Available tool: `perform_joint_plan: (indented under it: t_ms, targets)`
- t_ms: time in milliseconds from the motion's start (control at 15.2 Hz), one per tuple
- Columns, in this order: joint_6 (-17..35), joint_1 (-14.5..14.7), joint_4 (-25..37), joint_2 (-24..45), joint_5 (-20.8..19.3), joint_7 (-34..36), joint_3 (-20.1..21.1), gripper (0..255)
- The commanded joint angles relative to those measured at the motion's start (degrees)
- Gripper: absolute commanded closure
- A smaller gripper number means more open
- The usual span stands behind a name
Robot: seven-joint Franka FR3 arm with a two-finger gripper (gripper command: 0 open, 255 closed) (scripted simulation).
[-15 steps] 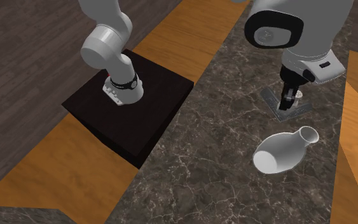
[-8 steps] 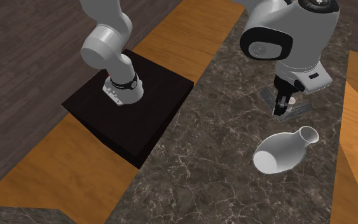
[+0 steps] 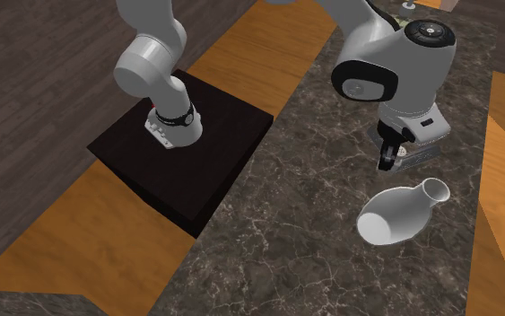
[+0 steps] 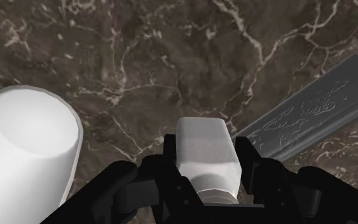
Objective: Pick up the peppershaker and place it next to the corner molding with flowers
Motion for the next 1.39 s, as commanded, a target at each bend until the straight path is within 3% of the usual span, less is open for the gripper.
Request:
perform_joint_plan:
  t_ms: [0, 198, 726, 792, 1122, 1320]
  targets:
    - [1.4, -0.1, -0.3, 1.1, 0.3, -0.2, 0.1, 255]
    - [3.7, -0.2, -1.0, 2.7, 0.6, -0.5, 0.2, 255]
    - [3.7, -0.2, -1.0, 2.7, 0.6, -0.5, 0.2, 255]
    - [3.7, -0.2, -1.0, 2.7, 0.6, -0.5, 0.2, 0]
    - [3.7, -0.2, -1.0, 2.7, 0.6, -0.5, 0.2, 0]
    - [-0.6, 0.1, -1.5, -2.1, -0.3, 0.1, -0.1, 0]
